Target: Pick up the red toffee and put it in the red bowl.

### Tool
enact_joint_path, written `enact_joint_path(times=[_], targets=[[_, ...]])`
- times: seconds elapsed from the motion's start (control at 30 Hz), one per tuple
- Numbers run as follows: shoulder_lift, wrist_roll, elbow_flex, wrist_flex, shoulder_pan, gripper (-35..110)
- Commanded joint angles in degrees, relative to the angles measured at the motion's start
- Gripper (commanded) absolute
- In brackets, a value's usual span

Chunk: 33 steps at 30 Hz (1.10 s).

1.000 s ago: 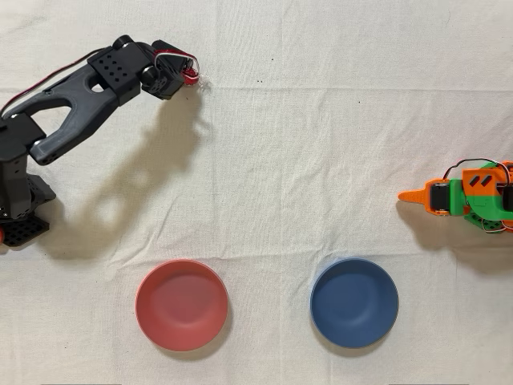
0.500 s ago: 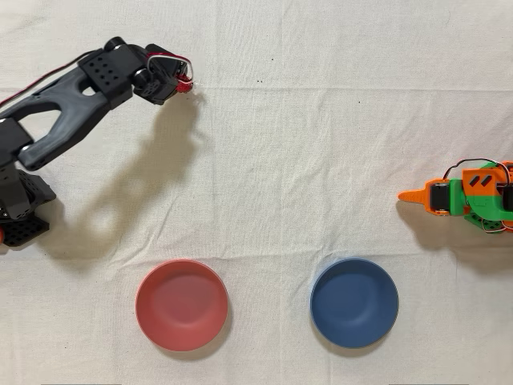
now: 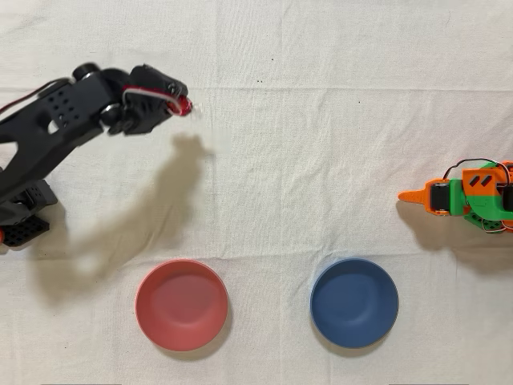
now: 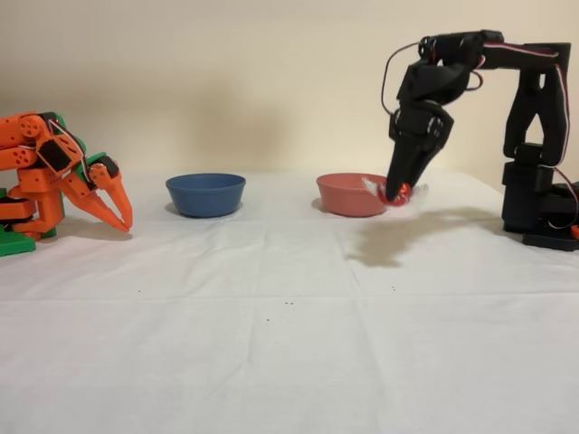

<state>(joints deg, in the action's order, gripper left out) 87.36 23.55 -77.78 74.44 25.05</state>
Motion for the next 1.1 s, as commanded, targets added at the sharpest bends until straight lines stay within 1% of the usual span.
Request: enact_joint_path(times=[0.0,0.37,0.57,0.73,0.87,1.07], targets=[[10.0,1.5,-0.1,2.5,-3.7,8],[20.1,7.6,-2.5,5.8,-21.4,8],[23.6,12.7,-4.9,5.5,-33.5,9],[24.9,17.2,-7.5,3.0,-42.6,9],[24.1,18.9,-7.6,2.7,-47.9,9],[22.6,21.3,-8.8,-0.3,-52.5,9]])
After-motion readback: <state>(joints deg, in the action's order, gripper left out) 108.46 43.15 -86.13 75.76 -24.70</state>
